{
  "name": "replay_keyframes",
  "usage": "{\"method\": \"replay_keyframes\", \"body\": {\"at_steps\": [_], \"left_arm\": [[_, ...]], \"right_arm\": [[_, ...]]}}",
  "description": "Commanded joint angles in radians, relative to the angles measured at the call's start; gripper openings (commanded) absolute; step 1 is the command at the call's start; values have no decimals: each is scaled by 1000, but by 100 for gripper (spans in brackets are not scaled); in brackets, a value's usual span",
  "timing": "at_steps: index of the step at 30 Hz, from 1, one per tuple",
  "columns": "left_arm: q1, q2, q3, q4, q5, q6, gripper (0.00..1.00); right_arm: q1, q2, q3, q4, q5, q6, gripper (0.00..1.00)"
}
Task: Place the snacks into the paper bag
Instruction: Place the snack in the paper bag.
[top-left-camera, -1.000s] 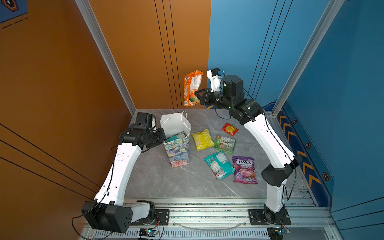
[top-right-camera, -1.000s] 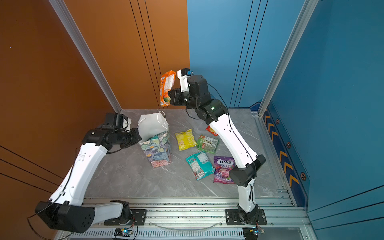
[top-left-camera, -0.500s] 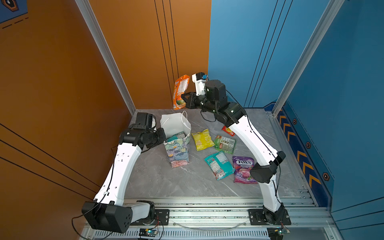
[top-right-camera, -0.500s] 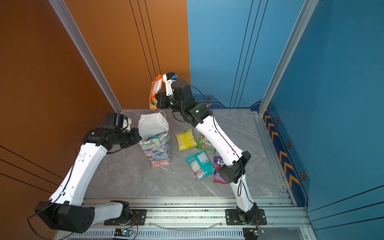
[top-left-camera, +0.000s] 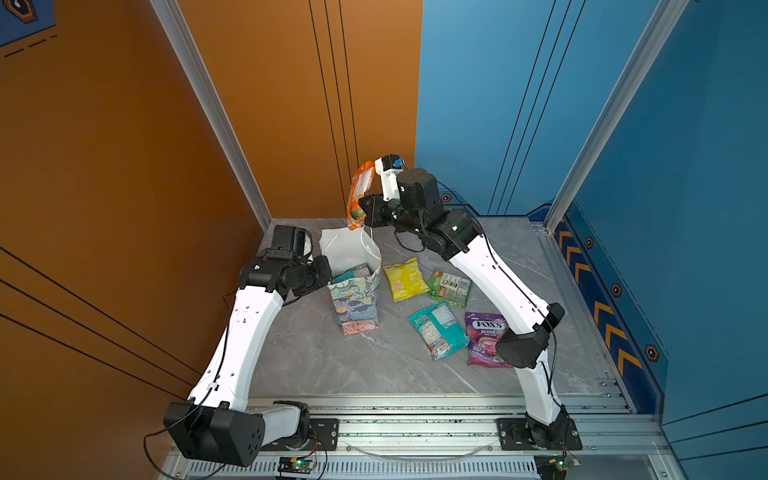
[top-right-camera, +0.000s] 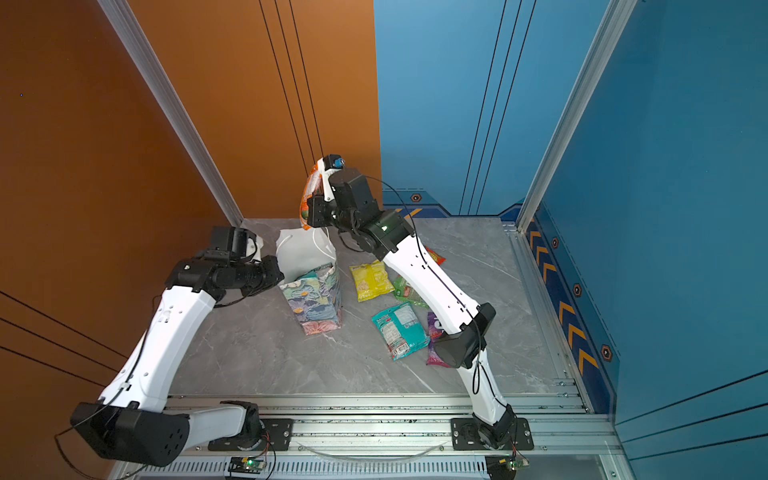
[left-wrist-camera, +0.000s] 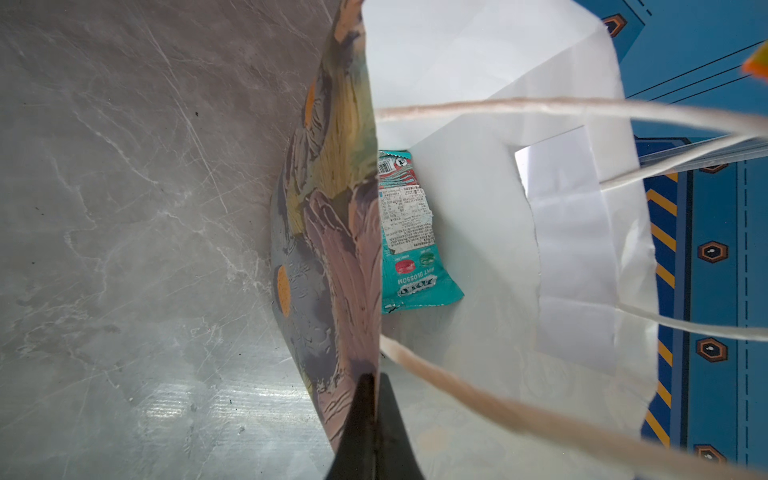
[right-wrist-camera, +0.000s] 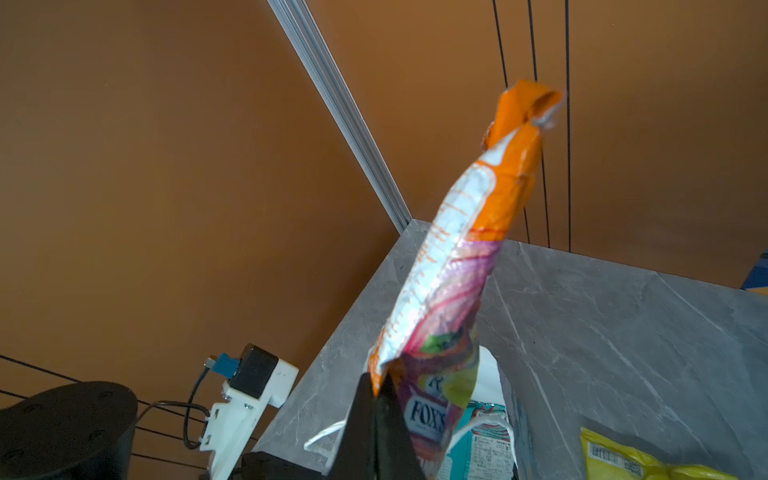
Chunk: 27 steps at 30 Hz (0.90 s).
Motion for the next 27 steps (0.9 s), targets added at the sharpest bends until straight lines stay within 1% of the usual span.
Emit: {"method": "replay_keyframes", "body": {"at_steps": [1, 4, 16, 22, 27], "left_arm": [[-1, -22, -6, 23, 19, -6, 0], [-1, -21, -7, 22, 19, -8, 0], [2, -19, -12, 28, 20, -8, 0], [2, -12, -7, 31, 22, -6, 0], [3, -13, -7, 33, 24, -6, 0]], "right_arm": [[18, -39, 21, -47, 47, -56, 0], [24, -79, -3, -78, 51, -76, 0], [40, -194, -209, -113, 42, -103, 0], [47, -222, -287, -128, -3, -125, 0], [51, -220, -304, -152, -16, -137, 0]]}}
